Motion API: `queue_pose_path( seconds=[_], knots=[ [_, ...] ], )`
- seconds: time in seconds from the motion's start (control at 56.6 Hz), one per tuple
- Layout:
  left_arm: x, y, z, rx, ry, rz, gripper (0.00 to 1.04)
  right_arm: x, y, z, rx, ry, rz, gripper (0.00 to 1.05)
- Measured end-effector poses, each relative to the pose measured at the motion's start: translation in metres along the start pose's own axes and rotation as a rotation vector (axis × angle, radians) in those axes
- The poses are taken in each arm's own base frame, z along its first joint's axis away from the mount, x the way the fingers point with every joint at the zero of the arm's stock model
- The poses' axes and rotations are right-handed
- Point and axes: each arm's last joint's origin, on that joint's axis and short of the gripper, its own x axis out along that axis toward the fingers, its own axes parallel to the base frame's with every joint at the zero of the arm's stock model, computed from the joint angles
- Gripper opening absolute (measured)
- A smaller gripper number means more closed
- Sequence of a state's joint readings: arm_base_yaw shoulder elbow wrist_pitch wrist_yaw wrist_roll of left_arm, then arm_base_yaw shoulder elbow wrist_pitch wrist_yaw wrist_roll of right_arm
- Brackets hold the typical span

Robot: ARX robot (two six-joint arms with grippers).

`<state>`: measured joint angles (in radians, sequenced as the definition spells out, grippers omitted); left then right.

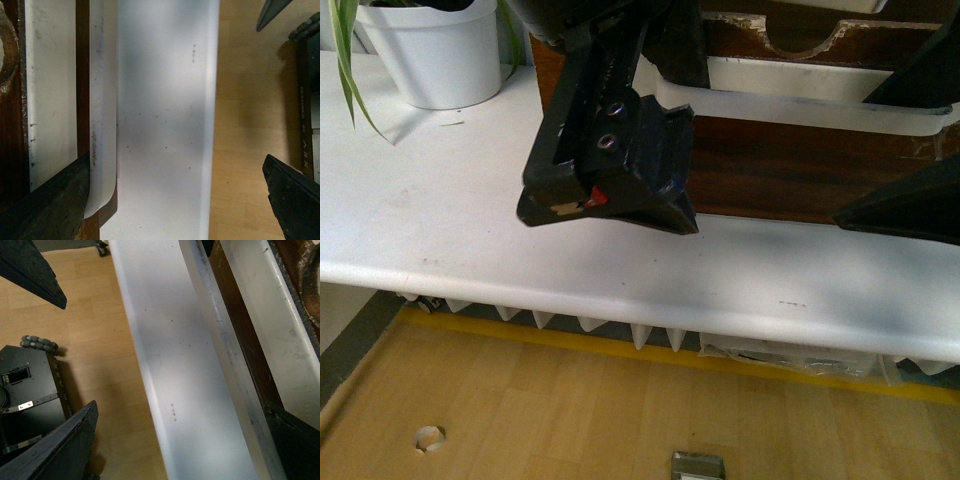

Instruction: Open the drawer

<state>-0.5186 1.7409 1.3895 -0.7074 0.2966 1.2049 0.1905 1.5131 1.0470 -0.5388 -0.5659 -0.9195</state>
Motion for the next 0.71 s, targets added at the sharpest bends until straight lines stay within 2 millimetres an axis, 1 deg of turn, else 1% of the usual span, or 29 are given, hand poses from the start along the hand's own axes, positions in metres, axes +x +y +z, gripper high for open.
queue_pose_path(
  seconds=[0.194, 0.301, 0.424, 0.495, 0.548, 0.707],
  knots=[
    [-0.008, -0.017, 0.004, 0.012, 0.009, -0.041, 0.99, -0.004, 0.018, -0.001, 0.001, -0.002, 0.037, 0.96],
    [-0.009, -0.023, 0.005, 0.022, 0.01, -0.019, 0.99, -0.006, 0.021, -0.002, 0.01, -0.013, 0.022, 0.96],
    [-0.006, -0.033, 0.007, 0.042, -0.024, 0.082, 0.99, -0.011, 0.025, -0.003, 0.017, -0.055, -0.024, 0.96],
    [-0.009, -0.039, 0.009, 0.052, -0.062, 0.155, 0.99, -0.019, 0.026, -0.004, 0.02, -0.084, -0.072, 0.96],
    [-0.013, -0.043, 0.011, 0.051, -0.089, 0.203, 0.99, -0.025, 0.029, -0.004, 0.023, -0.104, -0.105, 0.96],
    [-0.039, -0.059, 0.011, -0.004, -0.185, 0.357, 0.99, -0.045, 0.042, -0.01, 0.041, -0.185, -0.231, 0.96]
  ],
)
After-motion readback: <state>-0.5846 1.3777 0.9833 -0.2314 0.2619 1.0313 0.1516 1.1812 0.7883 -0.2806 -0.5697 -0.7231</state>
